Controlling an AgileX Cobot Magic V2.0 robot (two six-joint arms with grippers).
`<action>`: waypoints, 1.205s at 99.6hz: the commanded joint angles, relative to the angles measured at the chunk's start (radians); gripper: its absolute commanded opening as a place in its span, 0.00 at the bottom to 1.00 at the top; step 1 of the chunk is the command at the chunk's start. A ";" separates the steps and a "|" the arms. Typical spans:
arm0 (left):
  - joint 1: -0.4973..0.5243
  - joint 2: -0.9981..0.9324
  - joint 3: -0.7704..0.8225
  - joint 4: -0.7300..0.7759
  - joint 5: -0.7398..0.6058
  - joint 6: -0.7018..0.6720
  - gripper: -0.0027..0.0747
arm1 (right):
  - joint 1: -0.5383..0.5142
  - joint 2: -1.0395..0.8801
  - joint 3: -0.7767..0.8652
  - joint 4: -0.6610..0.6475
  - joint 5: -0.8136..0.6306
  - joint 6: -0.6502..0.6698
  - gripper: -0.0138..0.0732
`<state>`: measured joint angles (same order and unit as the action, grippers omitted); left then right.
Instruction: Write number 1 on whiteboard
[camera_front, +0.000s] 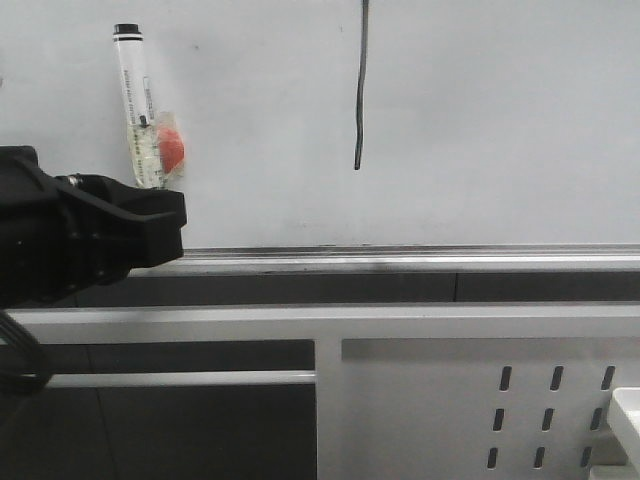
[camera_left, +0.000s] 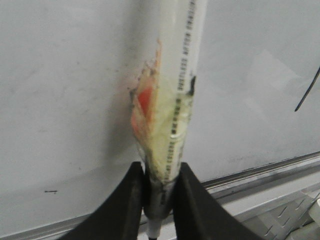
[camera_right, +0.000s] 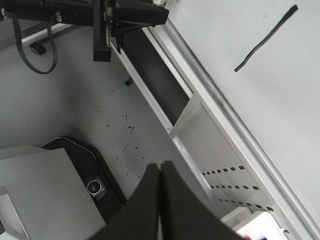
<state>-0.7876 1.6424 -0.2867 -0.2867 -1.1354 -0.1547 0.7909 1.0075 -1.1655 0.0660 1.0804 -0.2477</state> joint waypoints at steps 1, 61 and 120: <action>0.000 -0.023 -0.023 -0.028 -0.225 -0.007 0.28 | -0.007 -0.014 -0.032 -0.009 -0.049 -0.002 0.09; 0.000 -0.060 0.075 0.064 -0.225 -0.007 0.43 | -0.007 -0.121 0.045 -0.013 -0.183 -0.002 0.09; 0.000 -0.216 0.204 0.180 -0.225 -0.007 0.01 | -0.009 -1.043 0.769 -0.043 -0.465 0.059 0.09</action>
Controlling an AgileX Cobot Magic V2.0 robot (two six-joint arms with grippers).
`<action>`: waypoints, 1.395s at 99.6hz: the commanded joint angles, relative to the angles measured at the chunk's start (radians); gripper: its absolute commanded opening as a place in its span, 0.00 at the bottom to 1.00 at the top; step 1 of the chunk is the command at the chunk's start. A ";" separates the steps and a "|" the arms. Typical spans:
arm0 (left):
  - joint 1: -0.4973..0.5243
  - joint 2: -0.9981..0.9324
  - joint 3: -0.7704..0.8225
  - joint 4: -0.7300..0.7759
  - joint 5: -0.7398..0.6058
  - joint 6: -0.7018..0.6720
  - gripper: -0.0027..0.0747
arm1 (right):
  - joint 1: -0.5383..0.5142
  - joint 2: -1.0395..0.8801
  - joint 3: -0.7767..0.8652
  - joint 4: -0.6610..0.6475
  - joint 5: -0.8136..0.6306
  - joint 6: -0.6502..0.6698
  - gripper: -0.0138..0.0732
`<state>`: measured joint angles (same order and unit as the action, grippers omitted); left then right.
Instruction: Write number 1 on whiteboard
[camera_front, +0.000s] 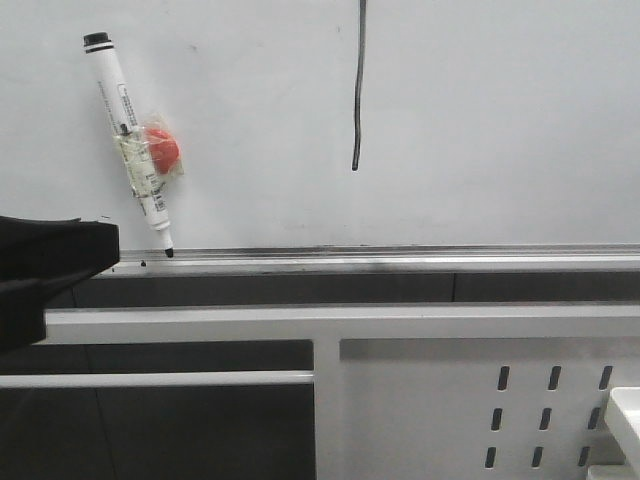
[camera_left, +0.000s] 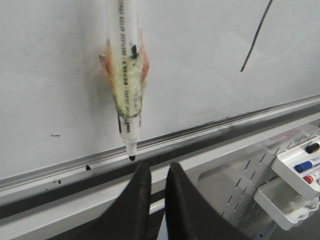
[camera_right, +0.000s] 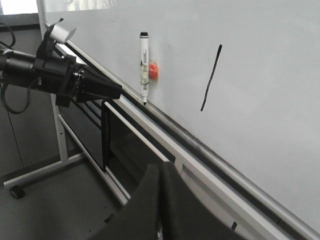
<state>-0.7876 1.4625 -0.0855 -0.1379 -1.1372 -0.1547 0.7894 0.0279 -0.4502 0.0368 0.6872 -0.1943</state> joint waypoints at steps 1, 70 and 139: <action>0.000 -0.037 0.002 0.038 -0.223 -0.007 0.01 | -0.008 -0.059 0.062 -0.009 -0.089 0.006 0.09; -0.006 -0.337 -0.382 0.366 0.696 -0.002 0.01 | -0.006 -0.016 0.100 0.095 -0.157 0.006 0.09; -0.004 -0.954 -0.398 0.527 1.264 -0.007 0.01 | -0.006 -0.016 0.100 0.095 -0.157 0.006 0.09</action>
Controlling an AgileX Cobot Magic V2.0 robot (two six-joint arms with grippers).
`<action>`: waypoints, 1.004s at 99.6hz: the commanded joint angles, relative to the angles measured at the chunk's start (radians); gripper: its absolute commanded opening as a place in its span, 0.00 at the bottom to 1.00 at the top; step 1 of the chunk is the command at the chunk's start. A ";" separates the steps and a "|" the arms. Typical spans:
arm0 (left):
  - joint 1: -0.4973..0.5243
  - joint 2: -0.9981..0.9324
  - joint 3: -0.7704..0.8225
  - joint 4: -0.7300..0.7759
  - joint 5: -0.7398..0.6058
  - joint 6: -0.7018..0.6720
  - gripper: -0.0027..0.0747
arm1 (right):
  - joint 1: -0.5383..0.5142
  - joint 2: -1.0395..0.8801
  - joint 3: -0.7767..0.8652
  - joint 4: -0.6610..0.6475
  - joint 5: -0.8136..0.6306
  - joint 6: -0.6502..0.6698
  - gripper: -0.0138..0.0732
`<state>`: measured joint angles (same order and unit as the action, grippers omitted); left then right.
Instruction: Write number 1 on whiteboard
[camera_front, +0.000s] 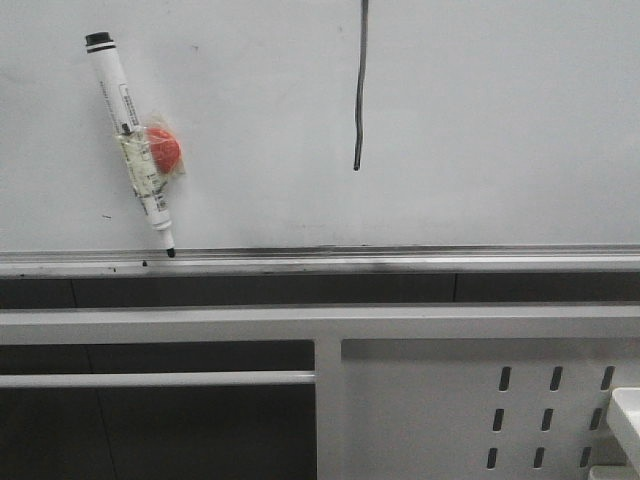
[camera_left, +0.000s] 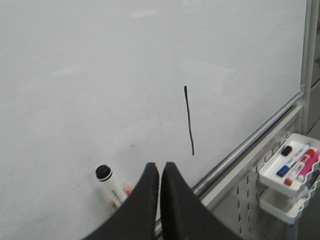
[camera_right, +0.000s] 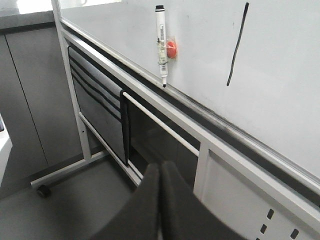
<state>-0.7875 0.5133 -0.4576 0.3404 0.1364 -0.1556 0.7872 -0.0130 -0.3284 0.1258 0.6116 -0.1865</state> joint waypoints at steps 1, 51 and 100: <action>-0.004 -0.014 -0.024 0.049 -0.006 -0.006 0.01 | -0.003 0.025 -0.022 0.006 -0.082 -0.002 0.09; 0.516 -0.501 0.279 -0.204 -0.004 -0.010 0.01 | -0.003 0.025 -0.022 0.006 -0.080 -0.002 0.09; 0.642 -0.535 0.496 -0.292 -0.021 -0.010 0.01 | -0.003 0.026 -0.022 0.006 -0.077 -0.002 0.09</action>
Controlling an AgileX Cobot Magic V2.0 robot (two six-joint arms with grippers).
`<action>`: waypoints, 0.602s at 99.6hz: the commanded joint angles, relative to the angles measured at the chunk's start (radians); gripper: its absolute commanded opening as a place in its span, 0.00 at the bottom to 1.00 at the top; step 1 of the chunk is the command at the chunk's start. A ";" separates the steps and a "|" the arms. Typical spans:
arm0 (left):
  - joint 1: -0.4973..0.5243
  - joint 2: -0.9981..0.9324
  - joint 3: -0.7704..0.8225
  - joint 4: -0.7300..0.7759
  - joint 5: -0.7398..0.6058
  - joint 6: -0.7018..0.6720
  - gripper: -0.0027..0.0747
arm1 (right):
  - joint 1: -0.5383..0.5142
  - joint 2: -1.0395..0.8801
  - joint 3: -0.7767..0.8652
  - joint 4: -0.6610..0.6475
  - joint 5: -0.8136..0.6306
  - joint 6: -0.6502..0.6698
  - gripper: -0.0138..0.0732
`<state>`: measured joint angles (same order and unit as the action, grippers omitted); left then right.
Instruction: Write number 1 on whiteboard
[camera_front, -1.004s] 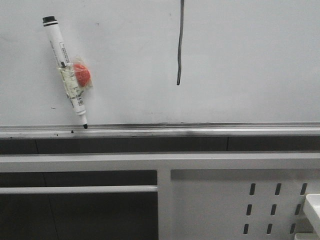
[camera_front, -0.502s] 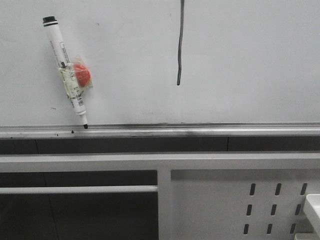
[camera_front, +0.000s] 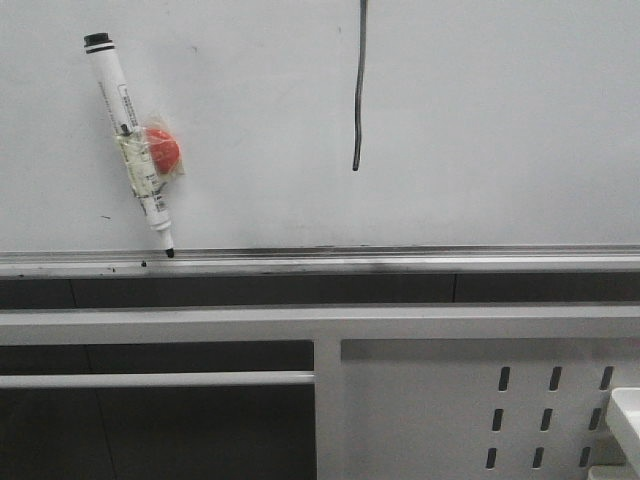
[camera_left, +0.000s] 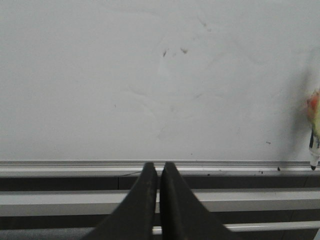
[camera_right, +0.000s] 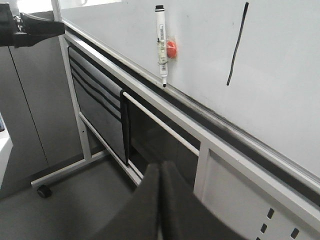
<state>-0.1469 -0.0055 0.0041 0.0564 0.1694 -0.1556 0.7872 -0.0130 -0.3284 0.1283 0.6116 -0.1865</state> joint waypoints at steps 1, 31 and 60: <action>0.002 -0.016 0.034 -0.008 -0.043 -0.010 0.01 | -0.003 0.026 -0.022 0.004 -0.077 -0.002 0.09; 0.099 -0.016 0.034 -0.033 -0.048 -0.010 0.01 | -0.003 0.026 -0.022 0.004 -0.075 -0.002 0.09; 0.191 -0.022 0.036 -0.040 0.120 0.061 0.01 | -0.003 0.026 -0.022 0.004 -0.075 -0.002 0.09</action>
<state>0.0436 -0.0055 0.0041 0.0267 0.3285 -0.1205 0.7872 -0.0130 -0.3284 0.1283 0.6116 -0.1865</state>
